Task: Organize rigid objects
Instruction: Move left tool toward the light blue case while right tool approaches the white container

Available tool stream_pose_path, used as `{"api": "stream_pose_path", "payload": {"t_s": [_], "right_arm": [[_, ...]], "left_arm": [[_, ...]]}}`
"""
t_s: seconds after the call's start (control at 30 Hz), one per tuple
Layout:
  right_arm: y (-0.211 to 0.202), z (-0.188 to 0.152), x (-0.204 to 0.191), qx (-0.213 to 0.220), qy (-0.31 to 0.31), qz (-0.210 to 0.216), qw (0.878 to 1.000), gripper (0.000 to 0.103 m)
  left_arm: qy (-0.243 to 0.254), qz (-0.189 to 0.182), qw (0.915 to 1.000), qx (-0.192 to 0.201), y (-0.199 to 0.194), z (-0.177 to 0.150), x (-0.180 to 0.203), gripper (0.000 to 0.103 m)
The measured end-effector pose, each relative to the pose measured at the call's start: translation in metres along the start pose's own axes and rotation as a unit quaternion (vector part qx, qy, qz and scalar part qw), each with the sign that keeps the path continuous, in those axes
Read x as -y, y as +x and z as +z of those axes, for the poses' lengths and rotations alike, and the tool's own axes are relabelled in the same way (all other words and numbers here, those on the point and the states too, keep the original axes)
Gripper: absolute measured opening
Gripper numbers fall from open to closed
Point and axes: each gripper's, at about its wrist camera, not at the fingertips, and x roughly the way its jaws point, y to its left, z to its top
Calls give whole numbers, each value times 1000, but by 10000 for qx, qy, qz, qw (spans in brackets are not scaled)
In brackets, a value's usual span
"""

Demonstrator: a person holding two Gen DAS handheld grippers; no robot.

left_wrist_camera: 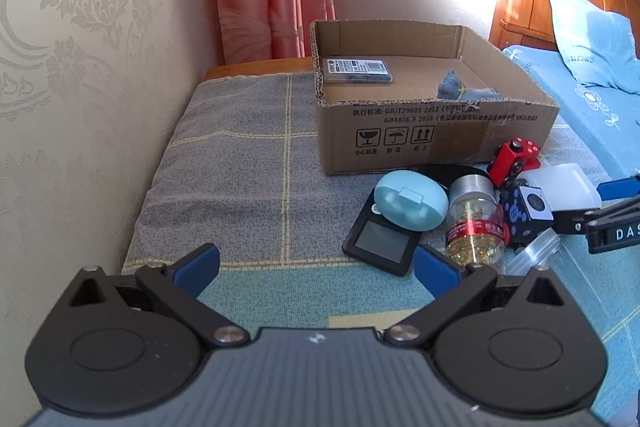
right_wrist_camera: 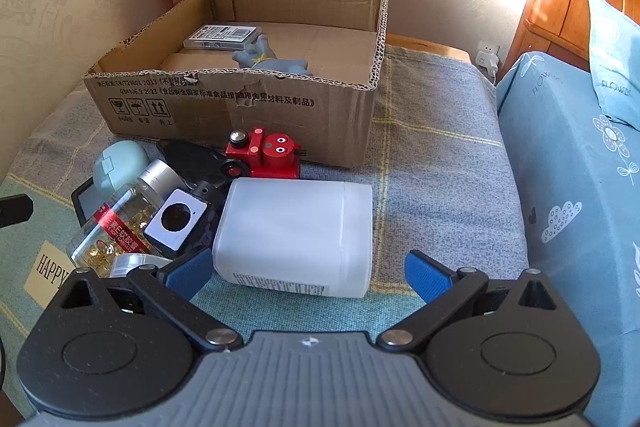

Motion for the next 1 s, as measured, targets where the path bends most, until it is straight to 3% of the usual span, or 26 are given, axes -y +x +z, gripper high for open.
{"api": "stream_pose_path", "payload": {"t_s": [0.17, 0.43, 0.57, 1.0], "right_arm": [[3, 4, 4, -3, 127, 50, 9999, 103], [-5, -2, 22, -127, 203, -232, 9994, 103], [-6, -2, 21, -81, 247, -77, 9996, 103], [17, -15, 30, -373, 213, -281, 9987, 103]], "left_arm": [[188, 65, 9998, -51, 1, -2, 6, 102], [295, 24, 9995, -74, 7, 3, 9, 102], [349, -59, 9993, -79, 7, 7, 11, 102], [301, -215, 9993, -73, 4, 18, 8, 102]]}}
